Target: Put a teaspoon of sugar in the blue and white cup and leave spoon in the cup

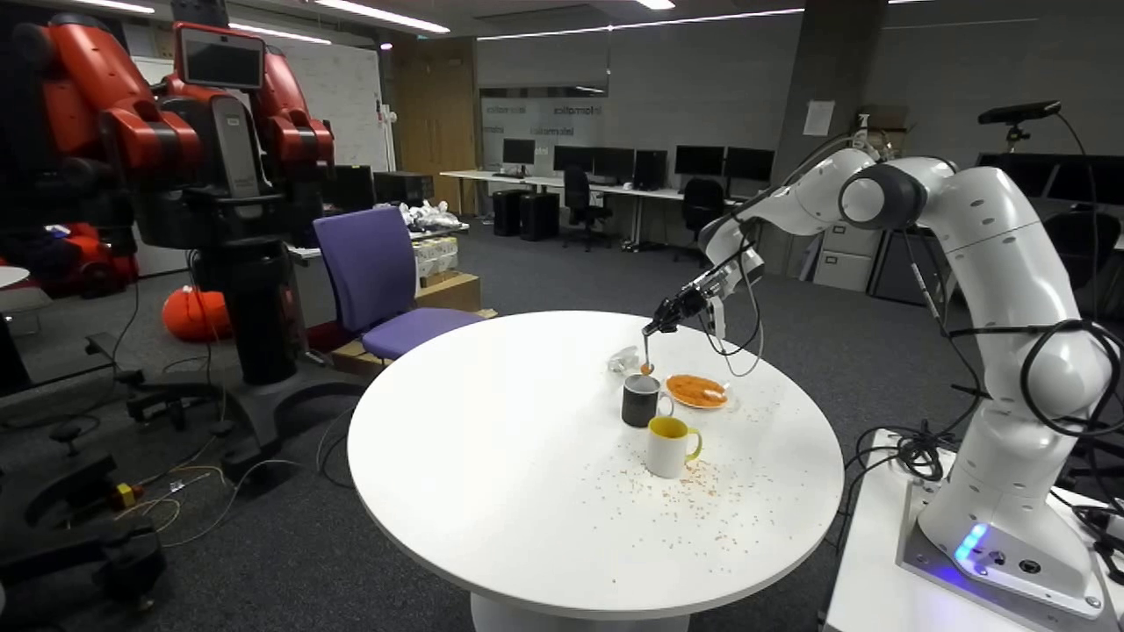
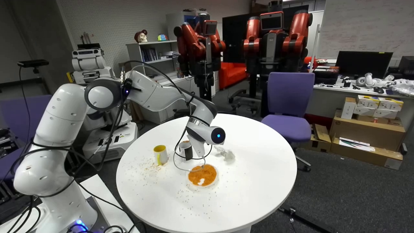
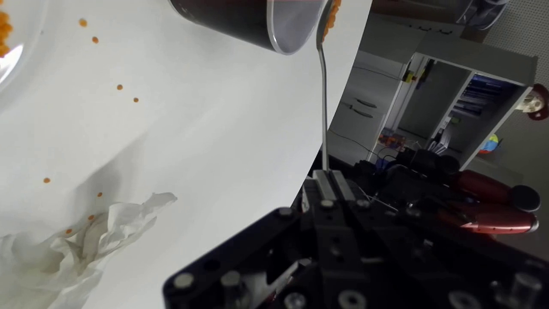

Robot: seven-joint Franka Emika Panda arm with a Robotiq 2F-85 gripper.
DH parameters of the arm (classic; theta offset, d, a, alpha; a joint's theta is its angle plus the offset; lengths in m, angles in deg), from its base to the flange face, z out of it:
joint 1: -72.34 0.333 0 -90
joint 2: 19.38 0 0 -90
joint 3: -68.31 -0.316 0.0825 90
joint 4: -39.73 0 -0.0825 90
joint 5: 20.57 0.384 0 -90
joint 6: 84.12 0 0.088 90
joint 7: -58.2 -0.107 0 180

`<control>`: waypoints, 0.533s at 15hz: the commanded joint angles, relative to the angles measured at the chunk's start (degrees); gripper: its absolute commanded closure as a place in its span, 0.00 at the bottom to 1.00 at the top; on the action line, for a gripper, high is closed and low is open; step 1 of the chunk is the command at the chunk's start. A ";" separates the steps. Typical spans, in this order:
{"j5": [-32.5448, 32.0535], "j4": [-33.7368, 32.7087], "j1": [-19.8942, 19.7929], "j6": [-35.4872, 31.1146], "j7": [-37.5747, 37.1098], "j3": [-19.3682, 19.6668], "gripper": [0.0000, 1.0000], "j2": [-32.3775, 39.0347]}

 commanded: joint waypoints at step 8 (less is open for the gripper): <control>-4.16 4.11 1.75 -5.51 0.17 -0.09 0.99 -3.32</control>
